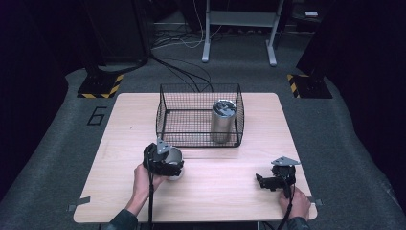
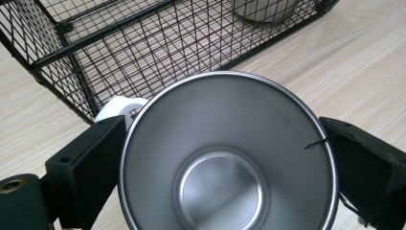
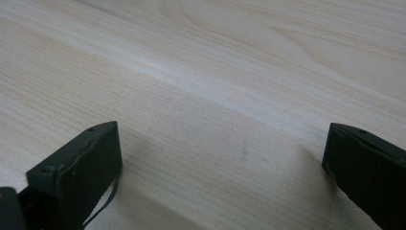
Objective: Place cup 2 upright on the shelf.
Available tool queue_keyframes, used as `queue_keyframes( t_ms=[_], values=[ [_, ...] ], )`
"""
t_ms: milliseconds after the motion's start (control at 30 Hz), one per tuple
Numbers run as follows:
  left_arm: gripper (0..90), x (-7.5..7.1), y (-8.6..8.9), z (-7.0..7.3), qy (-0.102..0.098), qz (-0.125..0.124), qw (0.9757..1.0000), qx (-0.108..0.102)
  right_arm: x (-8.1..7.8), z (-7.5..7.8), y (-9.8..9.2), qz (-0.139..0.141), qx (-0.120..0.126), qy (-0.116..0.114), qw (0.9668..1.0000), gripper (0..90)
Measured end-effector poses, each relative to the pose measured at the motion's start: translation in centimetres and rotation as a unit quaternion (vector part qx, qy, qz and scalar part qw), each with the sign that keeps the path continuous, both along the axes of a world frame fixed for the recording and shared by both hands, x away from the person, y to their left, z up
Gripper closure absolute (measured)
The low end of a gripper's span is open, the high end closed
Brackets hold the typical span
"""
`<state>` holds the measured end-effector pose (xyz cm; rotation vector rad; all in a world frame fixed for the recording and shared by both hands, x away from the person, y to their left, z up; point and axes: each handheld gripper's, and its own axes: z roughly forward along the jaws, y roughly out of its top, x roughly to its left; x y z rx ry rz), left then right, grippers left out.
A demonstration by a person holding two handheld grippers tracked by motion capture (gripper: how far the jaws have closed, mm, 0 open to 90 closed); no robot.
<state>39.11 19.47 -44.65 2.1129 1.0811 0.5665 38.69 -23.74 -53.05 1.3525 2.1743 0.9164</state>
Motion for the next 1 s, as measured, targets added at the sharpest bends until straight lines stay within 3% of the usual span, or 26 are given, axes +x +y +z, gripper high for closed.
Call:
queue_keyframes(
  t_ms=[133,367,1000],
  values=[
    [6.5,0.2,0.2,0.0,0.003,-0.009,0.9999,-0.014,0.0,0.0,0.0,0.0,0.0,0.0,1.0,0.0],
    [6.6,0.0,-0.3,0.6,-0.003,-0.028,0.9996,-0.01,0.0,0.0,0.0,0.0,0.0,0.0,1.0,0.0],
    [6.5,0.2,-1.0,4.0,-0.015,-0.066,0.9974,-0.027,0.0,0.0,0.0,0.0,0.0,0.0,1.0,0.0]
  ],
)
